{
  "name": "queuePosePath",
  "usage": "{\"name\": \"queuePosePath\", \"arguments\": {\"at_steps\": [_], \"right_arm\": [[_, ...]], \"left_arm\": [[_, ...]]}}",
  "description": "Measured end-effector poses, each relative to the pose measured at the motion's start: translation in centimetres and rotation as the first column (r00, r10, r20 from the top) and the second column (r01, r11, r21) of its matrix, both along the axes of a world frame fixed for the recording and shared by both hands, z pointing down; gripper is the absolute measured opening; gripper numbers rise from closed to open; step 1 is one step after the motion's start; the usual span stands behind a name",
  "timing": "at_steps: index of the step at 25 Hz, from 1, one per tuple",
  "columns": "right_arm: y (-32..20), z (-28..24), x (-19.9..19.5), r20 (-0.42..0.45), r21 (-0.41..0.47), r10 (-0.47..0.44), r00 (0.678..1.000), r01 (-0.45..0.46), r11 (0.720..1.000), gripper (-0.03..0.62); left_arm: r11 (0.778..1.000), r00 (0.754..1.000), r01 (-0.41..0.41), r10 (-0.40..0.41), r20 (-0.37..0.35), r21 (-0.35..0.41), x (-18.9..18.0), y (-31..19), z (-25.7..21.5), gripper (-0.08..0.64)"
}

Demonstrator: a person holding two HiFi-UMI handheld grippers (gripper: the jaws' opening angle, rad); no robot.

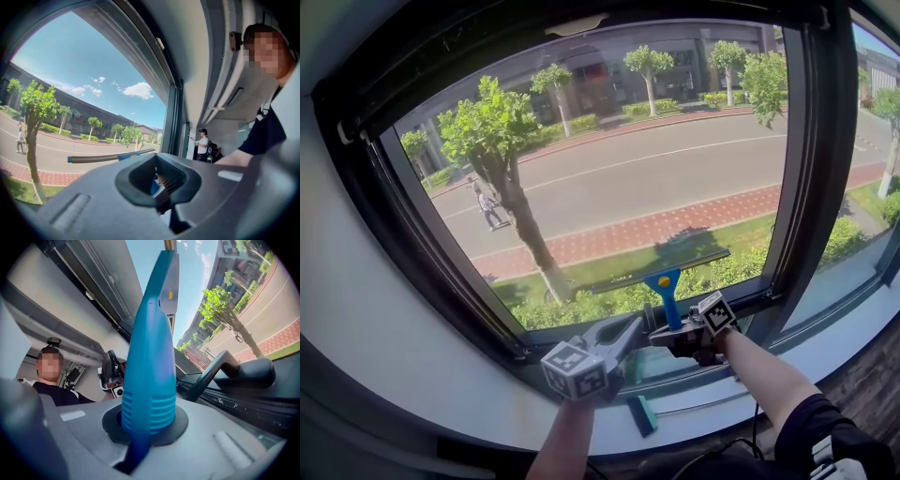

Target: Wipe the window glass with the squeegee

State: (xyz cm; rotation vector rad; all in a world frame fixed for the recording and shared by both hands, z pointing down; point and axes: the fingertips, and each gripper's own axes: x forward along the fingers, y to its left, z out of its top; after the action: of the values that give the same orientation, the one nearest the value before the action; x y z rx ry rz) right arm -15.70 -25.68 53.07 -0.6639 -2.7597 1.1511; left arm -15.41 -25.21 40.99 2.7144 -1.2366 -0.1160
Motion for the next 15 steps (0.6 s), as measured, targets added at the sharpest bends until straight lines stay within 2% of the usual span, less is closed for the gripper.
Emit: {"name": "queuePosePath", "arguments": {"at_steps": [4, 9, 15], "right_arm": [[0.6, -1.5, -0.2, 0.026, 0.014, -0.008, 1.0, 0.007, 1.0, 0.005], [0.8, -4.3, -1.8, 0.052, 0.098, -0.014, 0.999, 0.009, 0.995, 0.006], [0.3, -10.3, -3.4, 0.117, 0.196, -0.025, 0.993, 0.002, 0.981, 0.006]], "left_arm": [[1.0, 1.0, 0.001, -0.002, -0.011, -0.01, 0.3, 0.8, -1.4, 0.002], [0.999, 0.999, 0.017, -0.016, -0.027, 0.036, -2.0, 1.0, -1.9, 0.002], [0.998, 0.999, 0.022, -0.019, -0.044, 0.065, -2.8, 1.9, -3.7, 0.003]]}}
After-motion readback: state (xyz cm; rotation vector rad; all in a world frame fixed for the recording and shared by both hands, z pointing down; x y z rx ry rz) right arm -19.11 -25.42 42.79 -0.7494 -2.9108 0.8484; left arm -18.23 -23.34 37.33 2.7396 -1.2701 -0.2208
